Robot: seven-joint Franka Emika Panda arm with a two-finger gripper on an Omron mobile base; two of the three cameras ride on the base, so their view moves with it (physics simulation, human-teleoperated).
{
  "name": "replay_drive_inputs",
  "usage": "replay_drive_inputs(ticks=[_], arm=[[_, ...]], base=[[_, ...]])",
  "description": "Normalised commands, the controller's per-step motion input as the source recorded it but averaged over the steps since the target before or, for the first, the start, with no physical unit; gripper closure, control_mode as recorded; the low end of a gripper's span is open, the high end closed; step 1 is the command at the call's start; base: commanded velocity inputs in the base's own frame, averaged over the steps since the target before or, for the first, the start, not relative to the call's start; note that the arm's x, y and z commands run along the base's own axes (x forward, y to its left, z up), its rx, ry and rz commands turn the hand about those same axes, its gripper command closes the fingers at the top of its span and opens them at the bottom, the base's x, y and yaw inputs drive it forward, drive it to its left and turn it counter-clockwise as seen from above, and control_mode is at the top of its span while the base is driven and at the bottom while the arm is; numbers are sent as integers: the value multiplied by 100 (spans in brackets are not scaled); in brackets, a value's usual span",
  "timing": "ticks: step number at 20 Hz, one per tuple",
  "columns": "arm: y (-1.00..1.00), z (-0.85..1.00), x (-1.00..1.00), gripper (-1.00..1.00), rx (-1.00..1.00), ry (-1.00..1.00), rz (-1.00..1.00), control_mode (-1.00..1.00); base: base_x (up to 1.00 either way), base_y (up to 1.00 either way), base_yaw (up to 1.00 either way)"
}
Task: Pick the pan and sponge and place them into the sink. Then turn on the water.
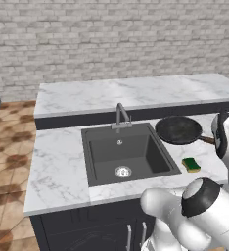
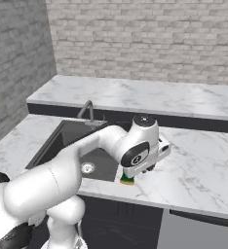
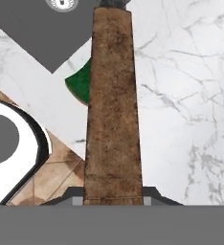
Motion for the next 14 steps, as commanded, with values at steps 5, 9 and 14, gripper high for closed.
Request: replay_drive_inputs(ticks=[5, 9, 14], arm=[[64, 0, -50, 100, -4, 0, 15, -100], [65, 0, -27, 100, -1, 0, 11, -100], [56, 10, 7, 100, 0, 5, 6, -100]], base=[[0, 0, 0], [0, 0, 0], [0, 0, 0]])
